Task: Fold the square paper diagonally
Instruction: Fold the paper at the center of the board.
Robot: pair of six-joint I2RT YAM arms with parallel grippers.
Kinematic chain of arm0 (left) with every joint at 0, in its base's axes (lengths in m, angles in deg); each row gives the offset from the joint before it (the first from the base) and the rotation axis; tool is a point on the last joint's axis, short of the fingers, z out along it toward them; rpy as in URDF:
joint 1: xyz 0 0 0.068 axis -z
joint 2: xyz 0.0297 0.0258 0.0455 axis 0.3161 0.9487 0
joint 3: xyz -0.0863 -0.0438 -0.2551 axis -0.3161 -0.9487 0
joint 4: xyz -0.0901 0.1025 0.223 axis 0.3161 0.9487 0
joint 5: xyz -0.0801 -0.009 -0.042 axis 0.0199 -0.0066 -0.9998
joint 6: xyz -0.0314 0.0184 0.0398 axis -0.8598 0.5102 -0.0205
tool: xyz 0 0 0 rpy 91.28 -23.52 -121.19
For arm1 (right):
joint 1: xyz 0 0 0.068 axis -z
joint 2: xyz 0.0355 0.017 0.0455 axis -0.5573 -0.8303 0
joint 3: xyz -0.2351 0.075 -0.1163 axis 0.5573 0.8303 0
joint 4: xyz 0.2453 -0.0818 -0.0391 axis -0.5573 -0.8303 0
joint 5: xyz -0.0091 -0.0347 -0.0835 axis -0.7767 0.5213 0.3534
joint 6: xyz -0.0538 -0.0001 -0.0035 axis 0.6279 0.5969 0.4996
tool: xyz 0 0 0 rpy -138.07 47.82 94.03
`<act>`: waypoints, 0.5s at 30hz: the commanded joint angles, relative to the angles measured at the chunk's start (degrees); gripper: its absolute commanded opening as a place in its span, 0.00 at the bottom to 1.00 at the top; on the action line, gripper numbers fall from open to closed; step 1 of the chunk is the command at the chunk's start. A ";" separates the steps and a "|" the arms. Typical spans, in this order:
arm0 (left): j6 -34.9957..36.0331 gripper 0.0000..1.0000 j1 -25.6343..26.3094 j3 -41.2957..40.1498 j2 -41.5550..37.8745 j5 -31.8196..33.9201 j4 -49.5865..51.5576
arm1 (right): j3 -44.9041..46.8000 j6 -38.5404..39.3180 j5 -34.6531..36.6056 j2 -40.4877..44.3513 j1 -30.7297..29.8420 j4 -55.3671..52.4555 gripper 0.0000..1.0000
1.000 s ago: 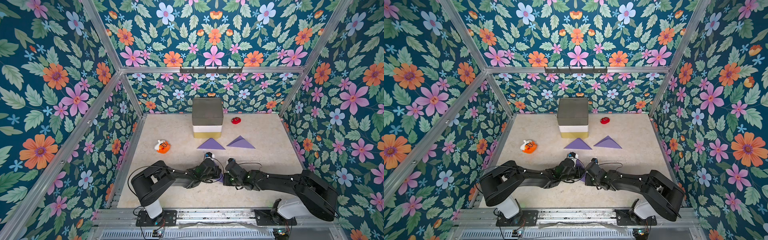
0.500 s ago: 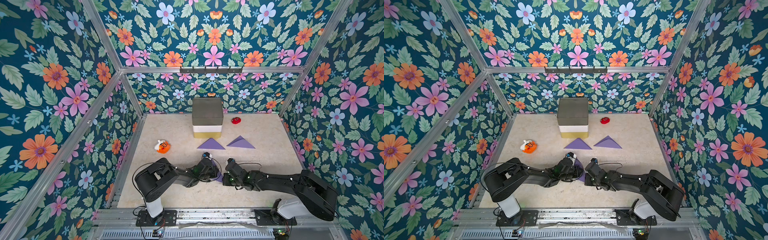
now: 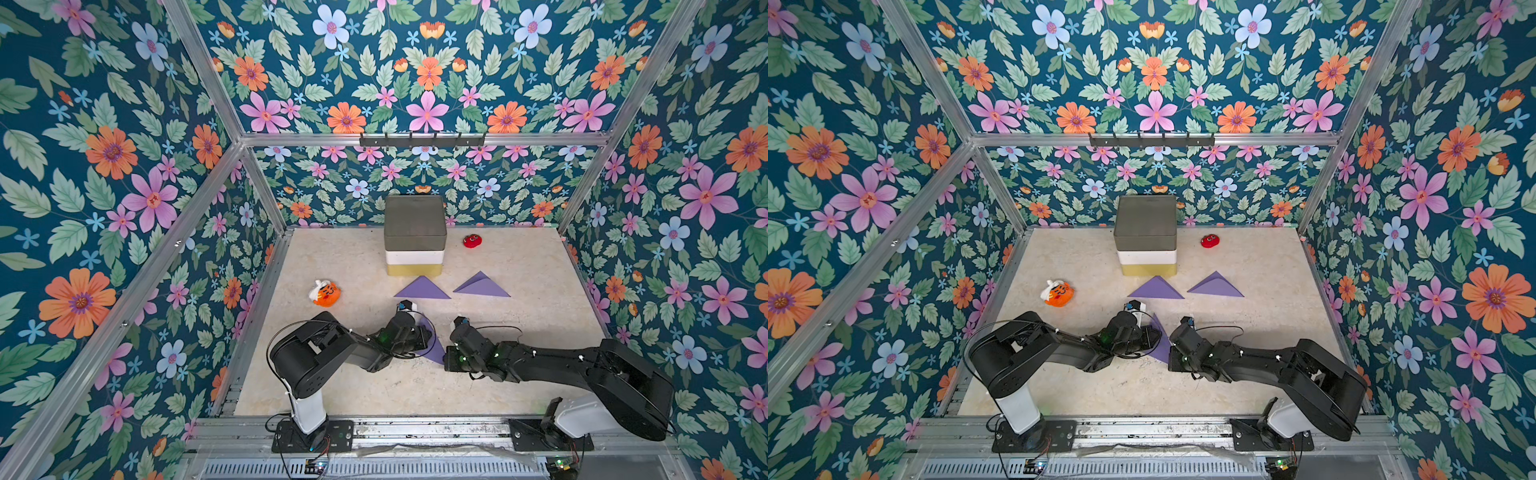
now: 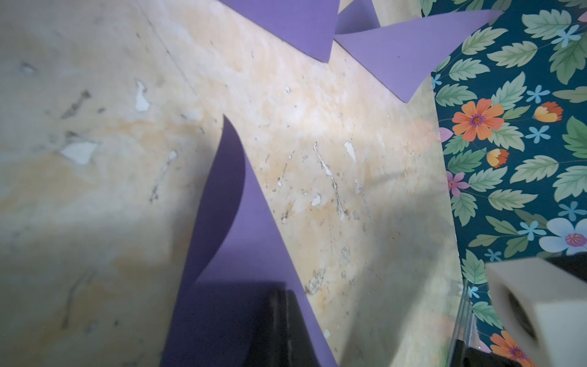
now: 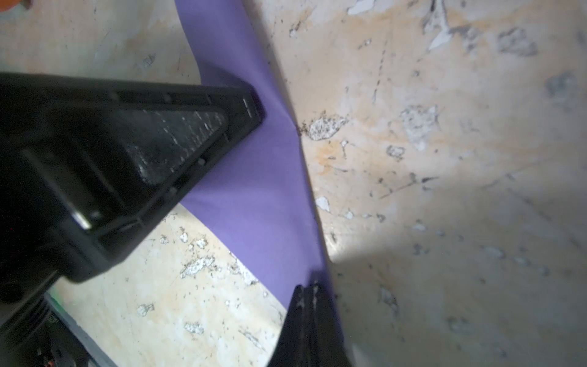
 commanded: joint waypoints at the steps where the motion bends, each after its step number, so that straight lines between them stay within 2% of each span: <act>1: 1.52 0.00 -0.20 -0.28 -0.34 1.13 2.90 | 0.61 -0.49 -2.19 -0.29 -0.23 -11.36 0.00; 10: 2.07 0.00 0.02 -3.08 -0.48 0.45 1.94 | -1.21 -1.67 -4.28 3.25 -0.19 -9.26 0.00; 15: 5.76 0.00 0.56 -3.09 0.60 -3.78 0.04 | -2.54 -1.34 -5.52 6.54 0.80 -7.21 0.00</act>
